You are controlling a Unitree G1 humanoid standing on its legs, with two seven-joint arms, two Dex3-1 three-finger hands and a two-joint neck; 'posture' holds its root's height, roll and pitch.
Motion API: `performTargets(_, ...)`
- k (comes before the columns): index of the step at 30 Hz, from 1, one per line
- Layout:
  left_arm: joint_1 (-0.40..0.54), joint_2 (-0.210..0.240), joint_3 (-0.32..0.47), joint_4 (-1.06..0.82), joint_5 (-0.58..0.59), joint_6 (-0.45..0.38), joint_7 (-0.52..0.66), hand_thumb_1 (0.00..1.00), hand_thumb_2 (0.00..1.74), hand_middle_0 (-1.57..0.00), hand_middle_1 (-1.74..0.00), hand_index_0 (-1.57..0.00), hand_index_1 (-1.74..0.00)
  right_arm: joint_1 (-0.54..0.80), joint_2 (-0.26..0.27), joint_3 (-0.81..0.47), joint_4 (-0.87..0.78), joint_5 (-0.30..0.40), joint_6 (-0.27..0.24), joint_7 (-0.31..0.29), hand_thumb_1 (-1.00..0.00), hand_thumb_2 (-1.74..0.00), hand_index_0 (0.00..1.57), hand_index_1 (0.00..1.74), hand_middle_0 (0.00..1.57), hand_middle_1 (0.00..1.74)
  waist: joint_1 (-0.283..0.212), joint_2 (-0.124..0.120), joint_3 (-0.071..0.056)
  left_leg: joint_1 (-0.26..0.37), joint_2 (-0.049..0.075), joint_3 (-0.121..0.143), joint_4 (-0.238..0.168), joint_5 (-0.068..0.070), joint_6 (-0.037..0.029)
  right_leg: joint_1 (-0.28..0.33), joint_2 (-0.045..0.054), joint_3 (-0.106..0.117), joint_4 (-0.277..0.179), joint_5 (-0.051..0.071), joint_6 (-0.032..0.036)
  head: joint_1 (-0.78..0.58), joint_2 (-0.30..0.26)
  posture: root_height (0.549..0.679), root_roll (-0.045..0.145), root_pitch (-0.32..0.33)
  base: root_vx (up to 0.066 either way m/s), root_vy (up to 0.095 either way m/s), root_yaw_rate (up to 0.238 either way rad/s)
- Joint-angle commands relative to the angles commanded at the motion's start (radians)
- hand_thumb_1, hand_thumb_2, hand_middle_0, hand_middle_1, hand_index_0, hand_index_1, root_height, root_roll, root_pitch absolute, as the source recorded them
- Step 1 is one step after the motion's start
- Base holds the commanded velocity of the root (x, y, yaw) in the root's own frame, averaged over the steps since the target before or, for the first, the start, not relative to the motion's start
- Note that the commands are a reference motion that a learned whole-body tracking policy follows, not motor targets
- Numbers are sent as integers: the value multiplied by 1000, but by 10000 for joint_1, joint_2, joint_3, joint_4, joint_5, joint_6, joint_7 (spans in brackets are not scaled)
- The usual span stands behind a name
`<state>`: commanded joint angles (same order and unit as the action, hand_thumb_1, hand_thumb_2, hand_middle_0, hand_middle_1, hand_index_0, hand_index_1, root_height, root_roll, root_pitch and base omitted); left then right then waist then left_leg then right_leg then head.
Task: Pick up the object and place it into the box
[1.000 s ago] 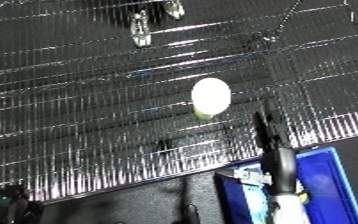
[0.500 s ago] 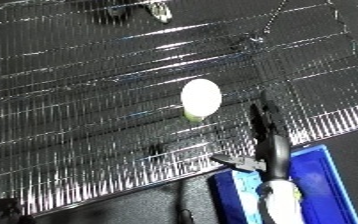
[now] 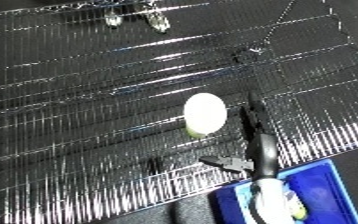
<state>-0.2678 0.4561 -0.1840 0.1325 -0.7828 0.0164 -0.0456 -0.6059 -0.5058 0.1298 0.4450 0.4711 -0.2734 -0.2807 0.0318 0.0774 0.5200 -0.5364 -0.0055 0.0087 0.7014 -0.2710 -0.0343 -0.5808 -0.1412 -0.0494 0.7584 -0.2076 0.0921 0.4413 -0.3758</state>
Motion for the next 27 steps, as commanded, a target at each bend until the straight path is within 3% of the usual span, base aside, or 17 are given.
performTargets(10, -305, 30, -333, -104, -160, -37, 333, 1000, 1740, -1570, -1740, -1570, -1740, -1045, -203, 473, 810, 238, -85, 9, 0, 0, 0, 0, 0, 0, 189, 140, 0, -441, -71, -28, 54, -18, 39, -499, -21, -77, 158, -16, -16, 476, 436, 634, 45, 125, -10, 2, 31)
performTargets(21, -601, 132, -539, -201, -370, -13, 593, 1000, 1740, -1570, -1740, -1570, -1740, -2188, -518, 877, 2036, 576, -76, -62, -550, -957, 864, 957, 864, 957, 385, 332, 0, -774, -166, -28, 111, -36, 85, -869, -72, -165, 335, -59, -53, 870, 696, 631, 46, 148, -19, 7, 40)
performTargets(27, -585, 145, -591, -273, -460, -105, 571, 1000, 1740, -1570, -1740, -1570, -1740, -2351, -546, 921, 2353, 603, -106, -284, -550, -957, 864, 957, 864, 957, 419, 349, 0, -656, -184, -43, -40, -8, 112, -789, -52, -187, 243, -61, -78, 985, 840, 633, 46, 149, -16, 8, 4)
